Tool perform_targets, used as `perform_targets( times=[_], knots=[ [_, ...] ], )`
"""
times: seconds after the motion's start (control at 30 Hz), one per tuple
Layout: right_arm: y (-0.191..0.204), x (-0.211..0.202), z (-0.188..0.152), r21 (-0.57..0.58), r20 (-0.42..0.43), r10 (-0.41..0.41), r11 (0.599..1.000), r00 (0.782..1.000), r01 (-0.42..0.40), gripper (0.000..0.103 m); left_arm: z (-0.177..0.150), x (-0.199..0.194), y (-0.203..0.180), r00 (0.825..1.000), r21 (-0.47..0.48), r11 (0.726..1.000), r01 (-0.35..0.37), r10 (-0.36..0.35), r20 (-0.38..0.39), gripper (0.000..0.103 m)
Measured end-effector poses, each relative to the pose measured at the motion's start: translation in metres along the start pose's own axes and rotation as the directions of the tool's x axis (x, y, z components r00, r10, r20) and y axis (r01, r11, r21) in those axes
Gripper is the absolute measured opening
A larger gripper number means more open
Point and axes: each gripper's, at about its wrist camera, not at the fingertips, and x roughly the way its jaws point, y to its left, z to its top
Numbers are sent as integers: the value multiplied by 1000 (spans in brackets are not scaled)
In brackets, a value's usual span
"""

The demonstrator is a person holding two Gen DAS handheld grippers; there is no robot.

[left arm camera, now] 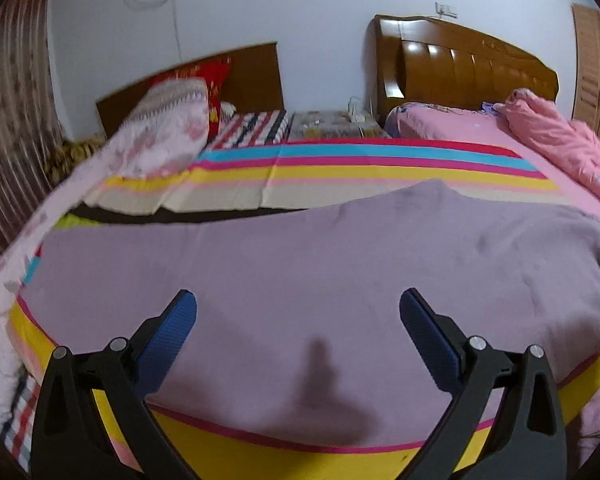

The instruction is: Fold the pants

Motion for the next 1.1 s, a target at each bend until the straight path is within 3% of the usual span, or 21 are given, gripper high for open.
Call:
perform_targets(
  times=[0.07,0.13,0.17,0.23,0.33,0.4,0.5,0.6,0.7,0.77,0.8,0.83,0.9,1.0,1.07,1.1],
  knots=[
    [48,18,18,-47,37,6,999,999,-5,99,0,-1,24,1000,-29,1000,-3,2,-15,101],
    [69,35,29,-26,46,60,998,997,-59,99,-4,-3,49,1000,-55,998,-11,10,-17,101],
    [75,47,31,-16,14,81,997,997,-81,99,-7,-1,59,1000,-64,998,-20,18,-24,101],
    [89,90,27,-3,-143,84,996,986,-85,99,-12,9,76,998,-80,996,-37,32,-58,101],
    [91,123,13,-30,-250,73,996,965,-83,99,-21,28,99,991,-112,993,-46,32,-129,101],
    [99,116,1,-105,-232,35,993,972,-60,99,-29,43,110,983,-121,991,-54,31,-180,101],
    [88,106,-3,-87,-230,96,989,968,-119,99,-42,57,122,974,-142,989,-52,19,-226,101],
    [79,95,-8,-55,-219,152,984,964,-168,98,-47,55,121,980,-119,992,-43,19,-197,101],
    [89,94,-12,-119,-217,100,985,971,-128,98,-50,49,124,983,-130,991,-25,1,-184,101],
    [107,90,-8,-151,-226,19,987,974,-54,99,-48,30,143,992,-206,978,10,-36,-123,101],
    [118,87,-2,-154,-214,45,985,976,-79,99,-47,21,158,995,-262,964,41,-64,-80,101],
    [133,85,6,-169,-186,105,976,977,-137,99,-48,13,178,995,-332,941,70,-88,-40,101],
    [159,81,14,-233,-154,165,952,974,-198,99,-56,8,236,991,-520,845,126,-134,23,101],
    [200,100,27,-320,-169,192,917,967,-238,99,-82,18,328,983,-749,641,167,-171,73,97],
    [219,118,33,-309,-194,225,910,955,-277,99,-94,28,367,976,-810,551,199,-189,112,71],
    [225,125,35,-295,-206,251,906,946,-304,99,-97,33,382,974,-828,523,202,-197,114,67]
  ],
)
